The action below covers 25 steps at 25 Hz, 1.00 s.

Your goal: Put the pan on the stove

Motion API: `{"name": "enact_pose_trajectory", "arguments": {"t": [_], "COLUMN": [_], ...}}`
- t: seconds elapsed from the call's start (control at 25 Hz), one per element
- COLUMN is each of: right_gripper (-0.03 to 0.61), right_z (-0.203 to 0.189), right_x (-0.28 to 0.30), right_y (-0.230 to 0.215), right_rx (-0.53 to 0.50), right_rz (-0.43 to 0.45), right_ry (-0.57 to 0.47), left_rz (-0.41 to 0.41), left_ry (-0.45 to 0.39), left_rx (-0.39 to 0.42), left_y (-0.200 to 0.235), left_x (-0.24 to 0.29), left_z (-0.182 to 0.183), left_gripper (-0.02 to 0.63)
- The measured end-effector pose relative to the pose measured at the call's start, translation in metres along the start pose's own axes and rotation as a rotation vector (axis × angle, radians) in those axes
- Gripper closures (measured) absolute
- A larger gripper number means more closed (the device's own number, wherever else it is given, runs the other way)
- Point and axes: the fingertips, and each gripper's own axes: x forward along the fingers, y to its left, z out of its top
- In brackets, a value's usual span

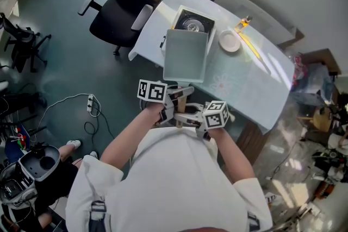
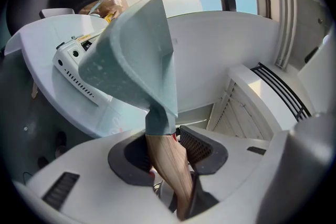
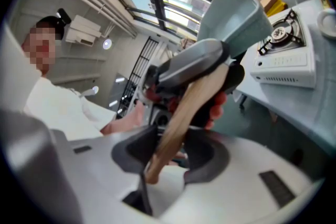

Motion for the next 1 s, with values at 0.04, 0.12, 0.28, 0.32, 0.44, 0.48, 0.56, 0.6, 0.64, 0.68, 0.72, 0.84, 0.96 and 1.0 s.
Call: {"name": "enact_pose_trajectory", "arguments": {"t": [0.04, 0.12, 0.28, 0.32, 0.44, 0.48, 0.56, 0.6, 0.64, 0.68, 0.72, 0.84, 0.96, 1.0], "right_gripper": [0.405, 0.406, 0.405, 0.405, 0.407, 0.406, 0.407, 0.407, 0.406, 0.405, 0.407, 0.406, 0.407, 0.407], "right_z": [0.006, 0.016, 0.033, 0.039, 0.056, 0.06, 0.068, 0.071, 0.075, 0.078, 0.082, 0.091, 0.096, 0.097], "right_x": [-0.002, -0.008, -0.021, -0.024, -0.03, -0.032, -0.036, -0.038, -0.04, -0.042, -0.043, -0.048, -0.051, -0.052], "right_y": [-0.003, -0.011, -0.029, -0.034, -0.048, -0.053, -0.062, -0.066, -0.07, -0.074, -0.078, -0.089, -0.101, -0.105], "right_rx": [-0.004, -0.003, -0.007, -0.011, -0.015, -0.016, -0.015, -0.015, -0.014, -0.013, -0.012, -0.007, -0.005, -0.004], "right_rz": [0.004, 0.01, 0.018, 0.02, 0.027, 0.031, 0.039, 0.043, 0.046, 0.049, 0.052, 0.059, 0.058, 0.057], "right_ry": [0.008, 0.027, 0.079, 0.088, 0.101, 0.106, 0.118, 0.123, 0.127, 0.13, 0.132, 0.136, 0.144, 0.146], "left_rz": [0.003, 0.009, 0.011, 0.011, 0.019, 0.022, 0.028, 0.03, 0.033, 0.037, 0.04, 0.047, 0.052, 0.052], "left_ry": [-0.002, -0.01, -0.048, -0.058, -0.075, -0.079, -0.09, -0.095, -0.101, -0.105, -0.109, -0.116, -0.12, -0.12], "left_rx": [0.003, 0.004, -0.006, -0.005, 0.0, -0.002, -0.01, -0.014, -0.018, -0.02, -0.022, -0.028, -0.032, -0.035], "left_y": [0.002, 0.005, 0.011, 0.012, 0.018, 0.021, 0.026, 0.029, 0.031, 0.034, 0.036, 0.043, 0.051, 0.055], "left_x": [0.005, 0.014, 0.029, 0.032, 0.043, 0.047, 0.053, 0.056, 0.059, 0.062, 0.065, 0.074, 0.081, 0.084], "left_z": [0.006, 0.017, 0.04, 0.048, 0.068, 0.074, 0.083, 0.087, 0.092, 0.096, 0.101, 0.111, 0.118, 0.12], "left_gripper": [0.442, 0.442, 0.442, 0.442, 0.442, 0.442, 0.442, 0.442, 0.442, 0.442, 0.442, 0.442, 0.442, 0.442]}}
